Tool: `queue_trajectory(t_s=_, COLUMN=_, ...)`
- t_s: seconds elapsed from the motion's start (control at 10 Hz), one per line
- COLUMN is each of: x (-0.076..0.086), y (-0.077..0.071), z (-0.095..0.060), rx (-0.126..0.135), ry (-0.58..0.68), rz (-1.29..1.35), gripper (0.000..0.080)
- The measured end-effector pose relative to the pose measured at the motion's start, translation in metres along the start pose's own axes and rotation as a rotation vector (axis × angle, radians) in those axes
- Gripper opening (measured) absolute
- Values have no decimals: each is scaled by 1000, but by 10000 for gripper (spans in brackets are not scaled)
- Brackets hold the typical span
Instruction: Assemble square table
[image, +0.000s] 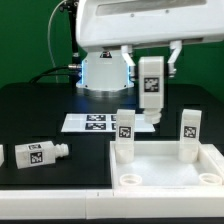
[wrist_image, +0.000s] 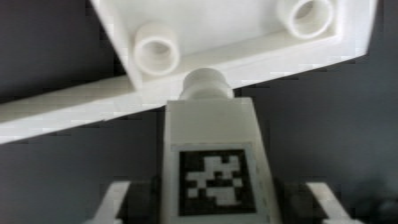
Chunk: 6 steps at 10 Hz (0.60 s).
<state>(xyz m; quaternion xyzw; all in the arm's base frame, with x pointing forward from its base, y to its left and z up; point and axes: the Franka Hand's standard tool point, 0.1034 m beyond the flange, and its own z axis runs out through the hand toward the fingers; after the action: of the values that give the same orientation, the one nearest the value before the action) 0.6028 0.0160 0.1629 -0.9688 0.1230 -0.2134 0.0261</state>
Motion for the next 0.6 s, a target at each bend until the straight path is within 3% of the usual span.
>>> queue_trajectory(t_s=0.2, x=1, y=-4, z=1, rx=1, ry=13, rz=-41, gripper=284)
queue_trajectory(t_s=0.5, x=8, y=-44, z=27, rx=6, ry=44, rz=-245, gripper=284)
queue_trajectory(t_s=0.6, x=1, y=-58, z=38, rx=11, ry=33, rz=-274, gripper=284)
